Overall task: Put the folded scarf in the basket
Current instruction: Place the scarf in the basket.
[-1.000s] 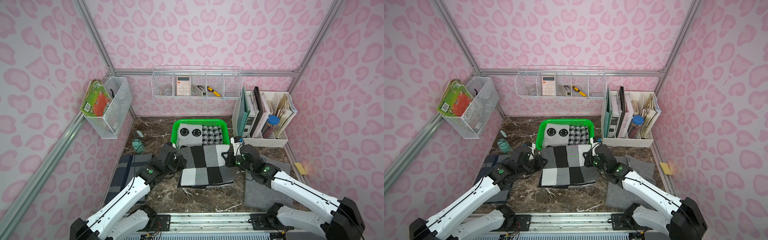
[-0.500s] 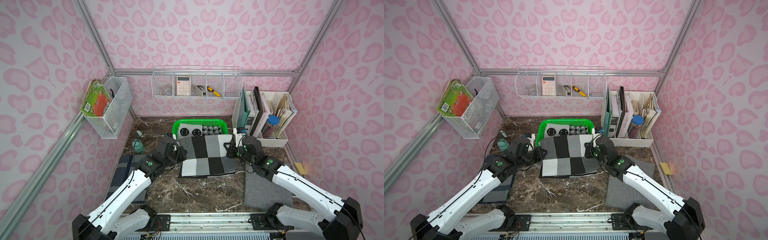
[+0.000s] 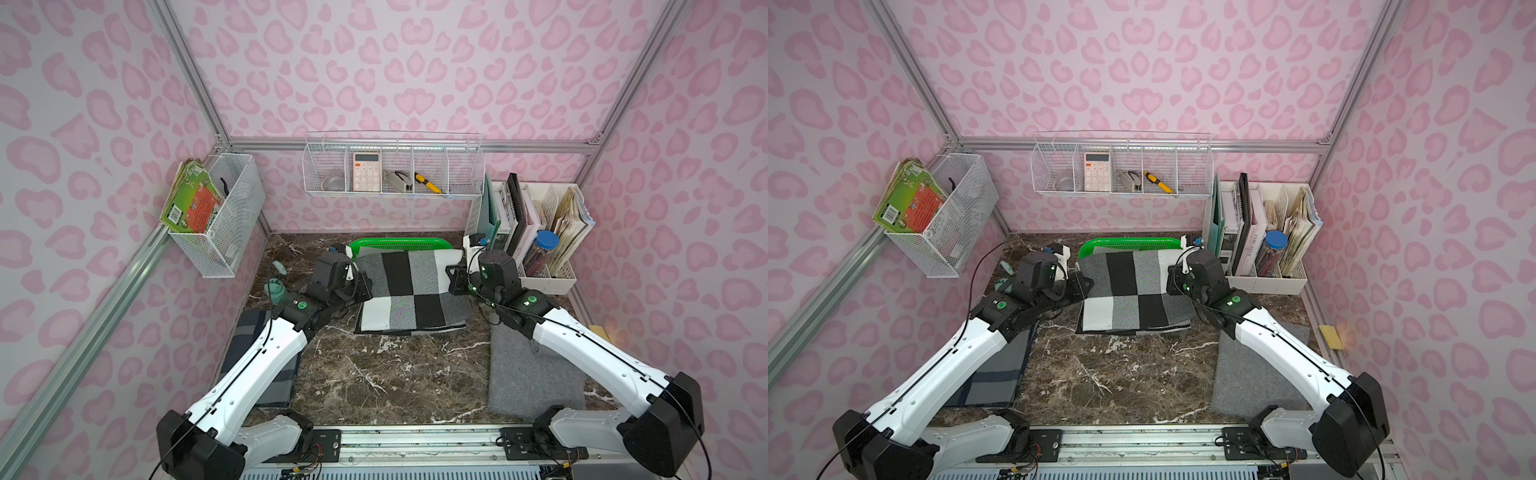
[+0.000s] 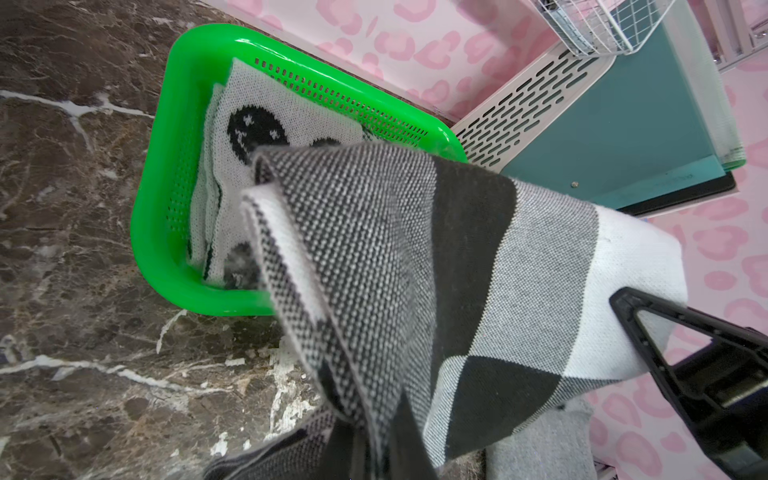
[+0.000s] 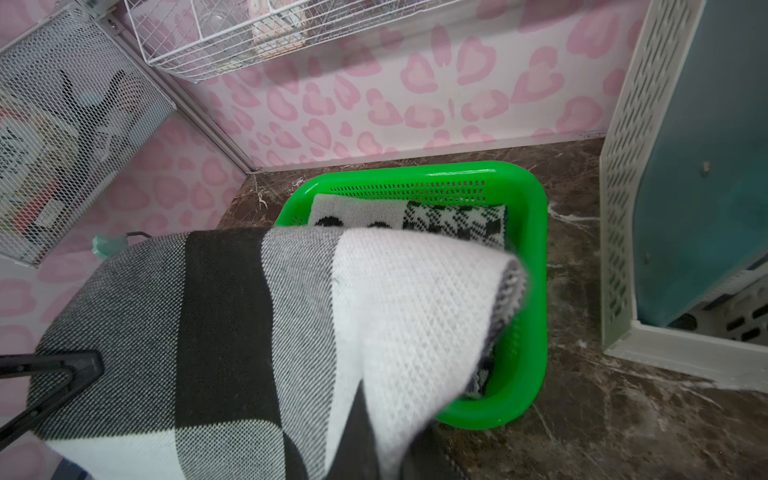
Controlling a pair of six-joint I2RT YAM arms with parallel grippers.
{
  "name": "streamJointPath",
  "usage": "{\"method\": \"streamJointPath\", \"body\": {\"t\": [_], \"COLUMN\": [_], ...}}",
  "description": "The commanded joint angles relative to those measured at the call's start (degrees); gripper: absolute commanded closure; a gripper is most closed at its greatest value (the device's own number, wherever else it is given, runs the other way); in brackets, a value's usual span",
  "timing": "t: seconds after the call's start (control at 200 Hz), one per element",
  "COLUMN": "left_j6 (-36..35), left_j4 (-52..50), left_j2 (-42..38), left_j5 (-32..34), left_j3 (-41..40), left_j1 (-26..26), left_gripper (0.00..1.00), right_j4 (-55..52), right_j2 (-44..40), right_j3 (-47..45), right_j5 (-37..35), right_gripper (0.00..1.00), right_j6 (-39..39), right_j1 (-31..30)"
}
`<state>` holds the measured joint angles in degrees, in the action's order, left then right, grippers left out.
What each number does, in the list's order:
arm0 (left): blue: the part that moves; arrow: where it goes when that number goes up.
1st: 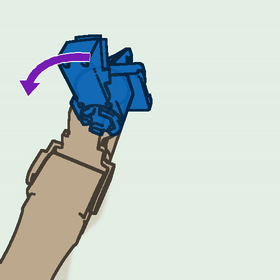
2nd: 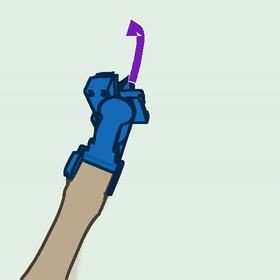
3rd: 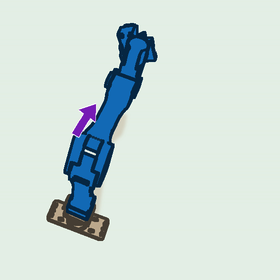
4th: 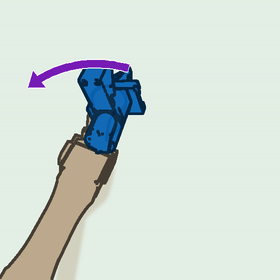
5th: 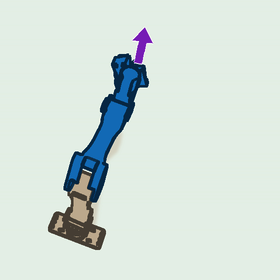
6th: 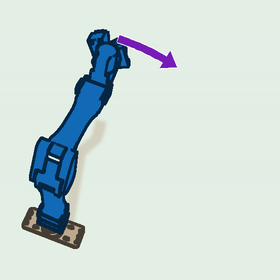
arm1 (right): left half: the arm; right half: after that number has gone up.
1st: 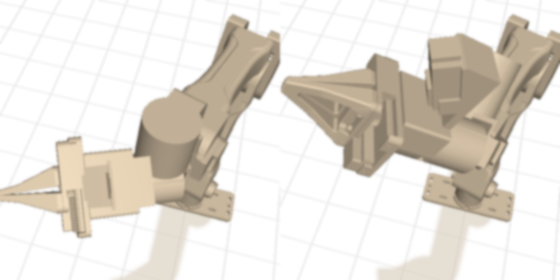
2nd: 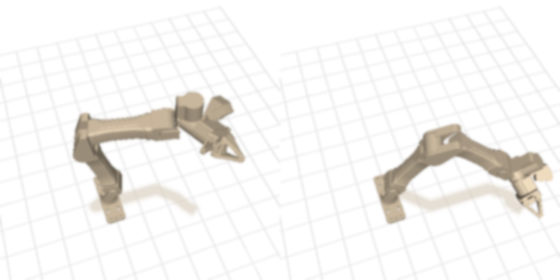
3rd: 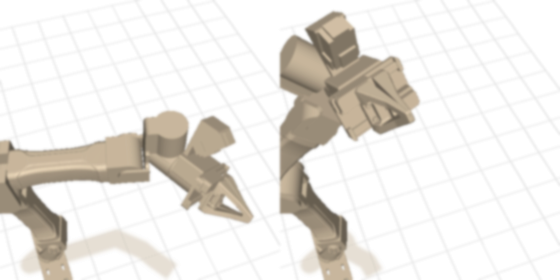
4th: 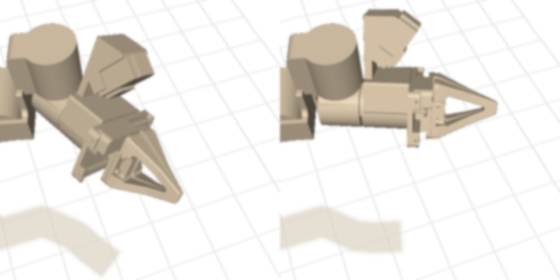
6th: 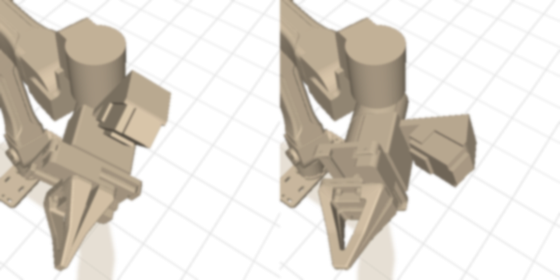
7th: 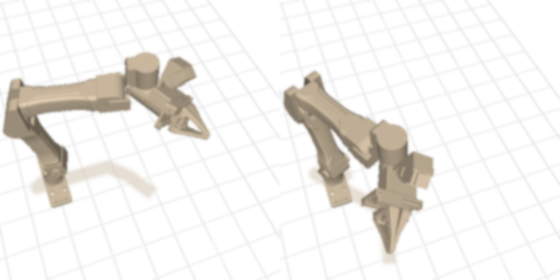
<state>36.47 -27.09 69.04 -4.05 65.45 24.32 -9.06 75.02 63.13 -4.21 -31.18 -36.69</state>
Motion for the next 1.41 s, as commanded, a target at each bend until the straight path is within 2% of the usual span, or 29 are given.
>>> {"method": "streamJointPath", "body": {"t": [0.0,0.35,0.575,0.805,1.056,1.401], "left_j6": [-2.6,-6.0,-7.2,-8.0,-7.8,-7.0], "left_j4": [3.7,7.7,14.0,14.3,14.9,16.0], "left_j2": [2.7,16.7,23.3,29.2,33.0,37.1], "left_j5": [-2.0,-6.9,-8.3,-8.5,-7.2,-6.3], "left_j3": [2.3,13.5,15.9,19.5,19.8,20.4], "left_j1": [-2.2,-8.6,-11.7,-12.3,-13.1,-13.4], "left_gripper": [1.0,1.0,1.0,1.0,1.0,1.0], "right_j4": [1.5,3.0,4.7,5.5,6.9,5.1], "right_j2": [2.5,14.2,21.1,27.5,32.8,38.6], "right_j3": [2.6,11.2,16.7,20.6,21.7,27.9], "right_j5": [-0.3,1.3,2.1,2.2,3.2,1.1], "right_gripper": [1.0,1.0,1.0,1.0,1.0,1.0], "right_j6": [1.9,4.7,6.3,8.4,8.5,11.5], "right_j1": [0.8,4.0,6.7,8.0,8.5,8.9]}}
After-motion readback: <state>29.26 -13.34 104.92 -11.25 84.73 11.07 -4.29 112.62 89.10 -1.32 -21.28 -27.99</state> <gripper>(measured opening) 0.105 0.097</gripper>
